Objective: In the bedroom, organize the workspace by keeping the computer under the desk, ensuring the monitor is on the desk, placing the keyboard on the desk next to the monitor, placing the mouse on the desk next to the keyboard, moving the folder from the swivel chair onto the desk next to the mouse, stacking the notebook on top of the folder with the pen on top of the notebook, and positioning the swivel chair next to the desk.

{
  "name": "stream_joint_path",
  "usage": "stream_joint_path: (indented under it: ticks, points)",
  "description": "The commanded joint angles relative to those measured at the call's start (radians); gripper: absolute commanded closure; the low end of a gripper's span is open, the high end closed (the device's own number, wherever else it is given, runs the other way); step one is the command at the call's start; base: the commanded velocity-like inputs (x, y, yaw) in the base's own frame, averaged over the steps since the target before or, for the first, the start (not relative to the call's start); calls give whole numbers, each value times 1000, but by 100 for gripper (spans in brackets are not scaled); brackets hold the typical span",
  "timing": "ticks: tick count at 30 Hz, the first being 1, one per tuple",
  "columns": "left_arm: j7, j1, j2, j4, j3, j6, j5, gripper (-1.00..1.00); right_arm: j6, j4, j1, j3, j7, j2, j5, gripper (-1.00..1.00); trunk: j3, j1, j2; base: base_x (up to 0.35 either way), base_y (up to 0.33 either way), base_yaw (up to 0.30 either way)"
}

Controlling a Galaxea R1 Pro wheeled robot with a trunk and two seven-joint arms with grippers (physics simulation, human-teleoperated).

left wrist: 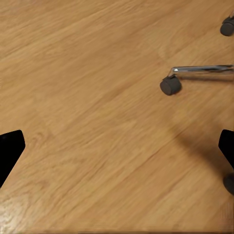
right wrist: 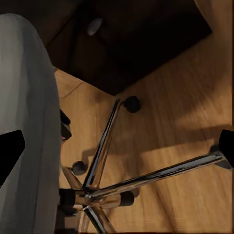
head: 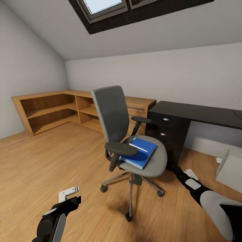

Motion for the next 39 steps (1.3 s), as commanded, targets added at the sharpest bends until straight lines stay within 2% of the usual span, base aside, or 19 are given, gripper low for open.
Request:
stream_joint_path:
  ticks: [1,14,26,39]
  points:
    - [7,-1,-1,-1,1,3,11,-100,-2,2,-1,-4,5,0,-1,-100,-1,0,0,-139,0,0]
    - [7,-1,-1,-1,1,3,11,-100,-3,4,-1,-4,5,2,-1,-100,-1,0,0,-258,0,0]
    - [6,-1,-1,-1,1,3,11,-100,-4,7,-1,-2,5,14,-2,-100,-1,0,0,-38,0,0]
    - [7,-1,-1,0,0,3,11,-100,-8,6,-1,-1,8,62,10,-100,-1,0,0,0,0,0]
